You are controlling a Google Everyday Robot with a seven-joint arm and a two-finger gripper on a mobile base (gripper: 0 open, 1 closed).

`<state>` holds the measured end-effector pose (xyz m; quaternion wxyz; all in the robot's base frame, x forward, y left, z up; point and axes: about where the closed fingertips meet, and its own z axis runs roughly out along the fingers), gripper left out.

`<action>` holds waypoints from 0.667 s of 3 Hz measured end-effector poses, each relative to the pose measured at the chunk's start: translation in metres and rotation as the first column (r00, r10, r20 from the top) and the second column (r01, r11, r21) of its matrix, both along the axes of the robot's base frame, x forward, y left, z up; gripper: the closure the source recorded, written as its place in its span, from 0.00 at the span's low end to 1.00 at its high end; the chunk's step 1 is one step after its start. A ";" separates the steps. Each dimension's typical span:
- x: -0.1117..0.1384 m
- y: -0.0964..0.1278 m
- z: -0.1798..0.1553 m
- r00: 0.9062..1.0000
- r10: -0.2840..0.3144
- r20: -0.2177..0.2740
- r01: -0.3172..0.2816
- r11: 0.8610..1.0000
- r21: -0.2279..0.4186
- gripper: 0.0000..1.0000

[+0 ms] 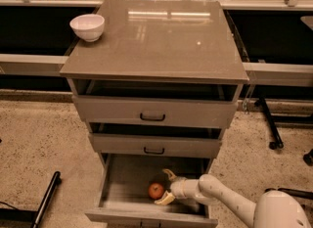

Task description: Pick apple from bottom drawer and place on counter

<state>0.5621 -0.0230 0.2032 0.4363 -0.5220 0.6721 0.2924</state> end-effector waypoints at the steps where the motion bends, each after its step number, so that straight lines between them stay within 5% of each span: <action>1: 0.012 -0.006 -0.025 1.000 -0.005 -0.014 0.005 1.000 -0.019 0.12; 2: 0.012 -0.003 -0.051 0.998 0.007 -0.058 -0.009 1.000 -0.020 0.10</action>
Offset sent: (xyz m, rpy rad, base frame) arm 0.0132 -0.0048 -0.0803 -0.0244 0.1102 0.0212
